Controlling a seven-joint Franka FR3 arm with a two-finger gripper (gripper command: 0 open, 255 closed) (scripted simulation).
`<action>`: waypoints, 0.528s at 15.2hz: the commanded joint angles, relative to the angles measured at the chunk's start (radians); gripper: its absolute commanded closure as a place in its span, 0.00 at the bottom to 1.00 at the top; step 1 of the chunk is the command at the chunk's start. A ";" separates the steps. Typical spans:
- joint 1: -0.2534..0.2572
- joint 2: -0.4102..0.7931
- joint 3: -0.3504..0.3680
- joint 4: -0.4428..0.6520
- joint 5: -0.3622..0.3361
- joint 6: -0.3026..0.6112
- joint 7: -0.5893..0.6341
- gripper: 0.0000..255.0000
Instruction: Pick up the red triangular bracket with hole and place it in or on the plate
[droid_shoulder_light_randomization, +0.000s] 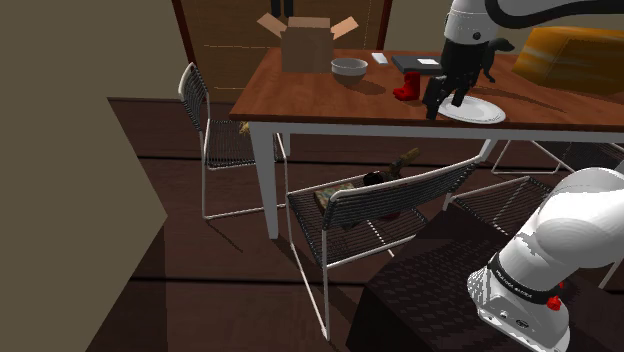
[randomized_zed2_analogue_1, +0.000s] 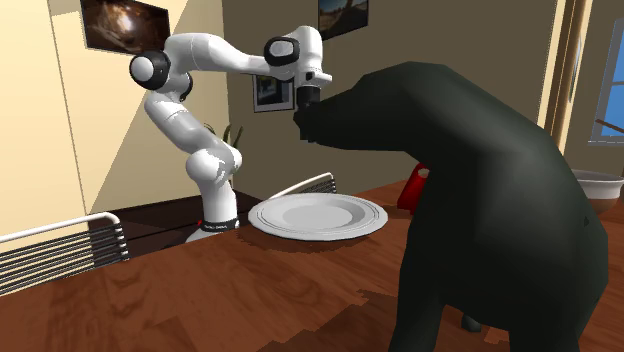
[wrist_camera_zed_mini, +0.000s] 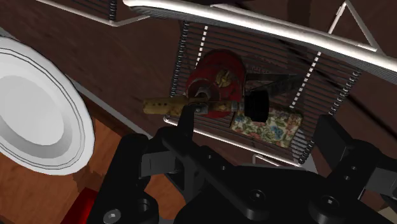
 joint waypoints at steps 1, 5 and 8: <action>0.000 0.000 0.000 0.000 0.000 0.000 0.000 0.00; -0.030 0.129 -0.077 0.090 -0.028 0.031 -0.076 0.00; -0.046 0.231 -0.131 0.170 -0.037 0.046 -0.133 0.00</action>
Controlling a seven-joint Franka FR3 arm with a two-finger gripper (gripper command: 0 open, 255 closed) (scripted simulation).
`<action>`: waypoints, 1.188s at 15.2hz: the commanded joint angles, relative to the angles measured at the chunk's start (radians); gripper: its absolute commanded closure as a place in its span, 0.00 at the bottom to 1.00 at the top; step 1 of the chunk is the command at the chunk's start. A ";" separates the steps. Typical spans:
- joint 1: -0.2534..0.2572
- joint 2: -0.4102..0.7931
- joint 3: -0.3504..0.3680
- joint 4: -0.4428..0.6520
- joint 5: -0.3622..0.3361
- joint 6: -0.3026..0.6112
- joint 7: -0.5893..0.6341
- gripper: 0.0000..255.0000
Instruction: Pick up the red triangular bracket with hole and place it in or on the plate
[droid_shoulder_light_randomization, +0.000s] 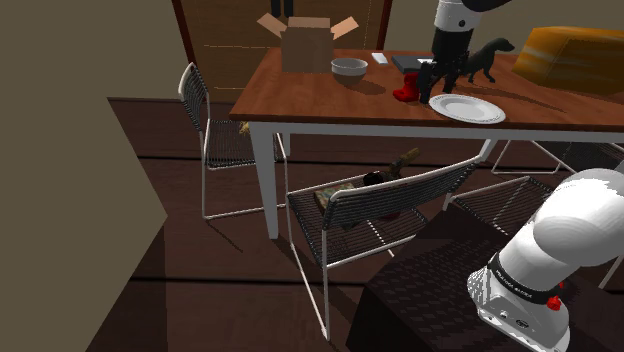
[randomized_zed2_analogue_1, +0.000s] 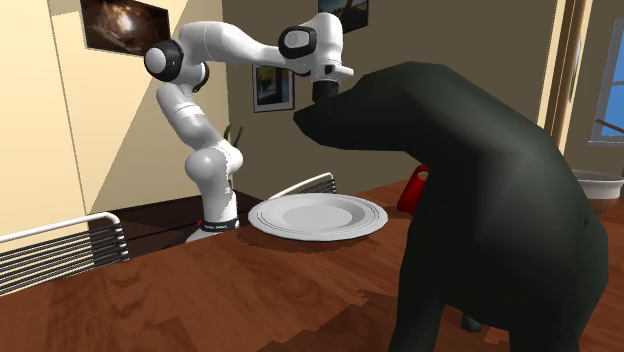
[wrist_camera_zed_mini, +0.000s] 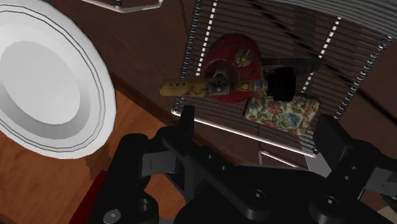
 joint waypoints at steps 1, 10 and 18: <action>-0.012 0.062 -0.037 0.047 -0.005 0.010 -0.042 0.00; -0.051 0.404 -0.175 0.366 0.041 -0.002 -0.225 0.00; -0.128 0.764 -0.256 0.771 0.158 -0.103 -0.392 0.00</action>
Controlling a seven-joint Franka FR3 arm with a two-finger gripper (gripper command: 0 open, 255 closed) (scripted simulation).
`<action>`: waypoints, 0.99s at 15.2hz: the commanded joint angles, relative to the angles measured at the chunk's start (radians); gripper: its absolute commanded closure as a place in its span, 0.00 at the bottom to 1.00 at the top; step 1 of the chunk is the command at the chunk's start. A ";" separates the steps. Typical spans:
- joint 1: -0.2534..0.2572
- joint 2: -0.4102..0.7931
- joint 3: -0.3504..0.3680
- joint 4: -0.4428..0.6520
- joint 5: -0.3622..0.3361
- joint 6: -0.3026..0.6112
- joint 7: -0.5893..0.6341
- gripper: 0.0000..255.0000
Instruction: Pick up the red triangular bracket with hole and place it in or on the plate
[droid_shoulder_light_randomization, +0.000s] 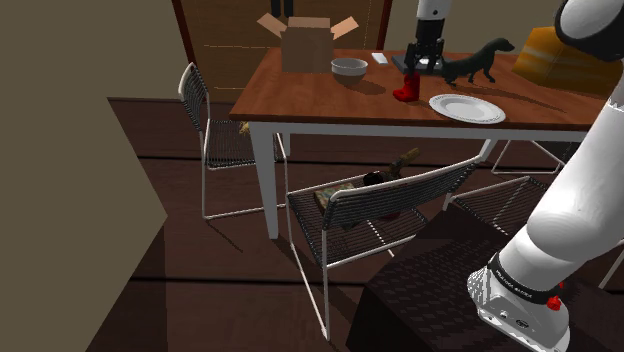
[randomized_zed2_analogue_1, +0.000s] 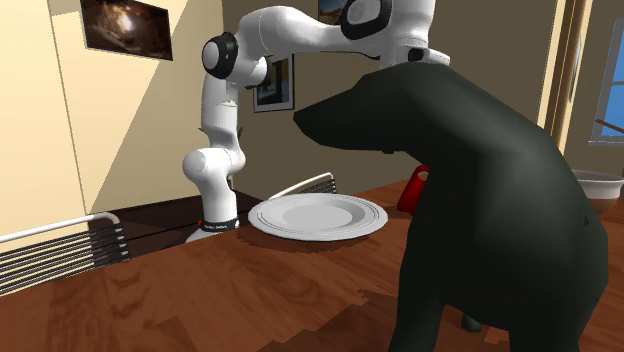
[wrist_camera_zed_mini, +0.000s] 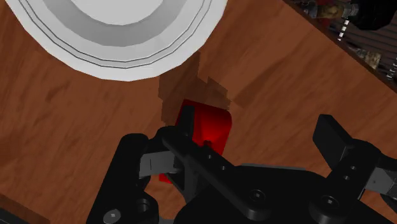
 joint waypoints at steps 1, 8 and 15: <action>-0.032 0.106 -0.016 0.130 0.037 -0.041 -0.045 0.00; -0.108 0.312 -0.021 0.367 0.106 -0.106 -0.104 0.00; -0.096 0.286 -0.021 0.265 0.099 -0.030 -0.103 0.00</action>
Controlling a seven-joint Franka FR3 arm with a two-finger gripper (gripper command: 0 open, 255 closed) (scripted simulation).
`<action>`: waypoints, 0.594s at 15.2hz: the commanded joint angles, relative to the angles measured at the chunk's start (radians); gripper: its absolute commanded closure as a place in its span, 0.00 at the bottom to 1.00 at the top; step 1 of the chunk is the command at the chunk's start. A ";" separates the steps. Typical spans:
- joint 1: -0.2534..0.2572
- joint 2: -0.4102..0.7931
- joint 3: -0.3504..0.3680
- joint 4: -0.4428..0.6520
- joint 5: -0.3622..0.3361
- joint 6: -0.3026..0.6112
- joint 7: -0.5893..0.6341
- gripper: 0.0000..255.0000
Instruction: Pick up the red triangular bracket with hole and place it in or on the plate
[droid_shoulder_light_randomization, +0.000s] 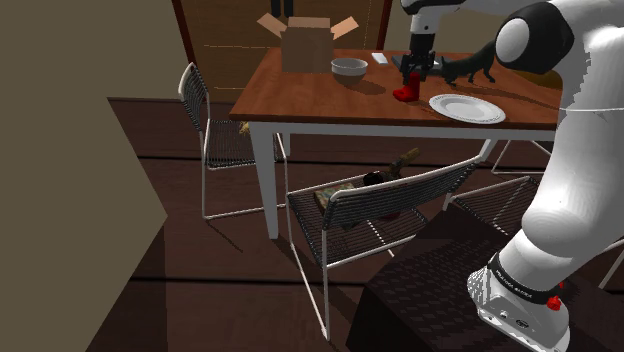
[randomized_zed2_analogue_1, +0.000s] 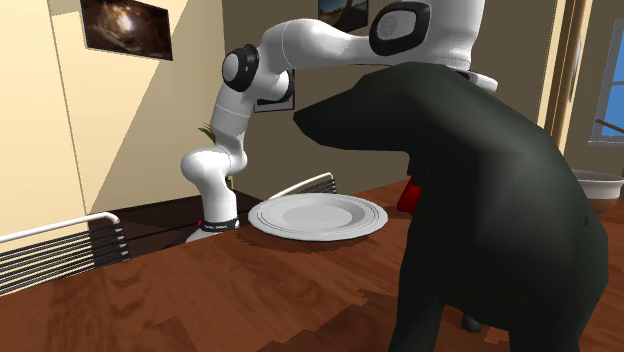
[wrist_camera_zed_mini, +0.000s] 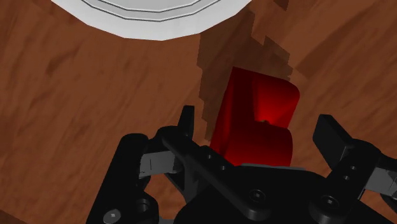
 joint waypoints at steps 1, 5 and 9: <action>0.000 0.000 0.000 -0.003 0.000 0.003 0.000 0.00; 0.000 0.000 0.000 -0.003 0.000 0.003 0.000 0.00; 0.000 0.000 0.000 -0.003 0.000 0.003 0.000 1.00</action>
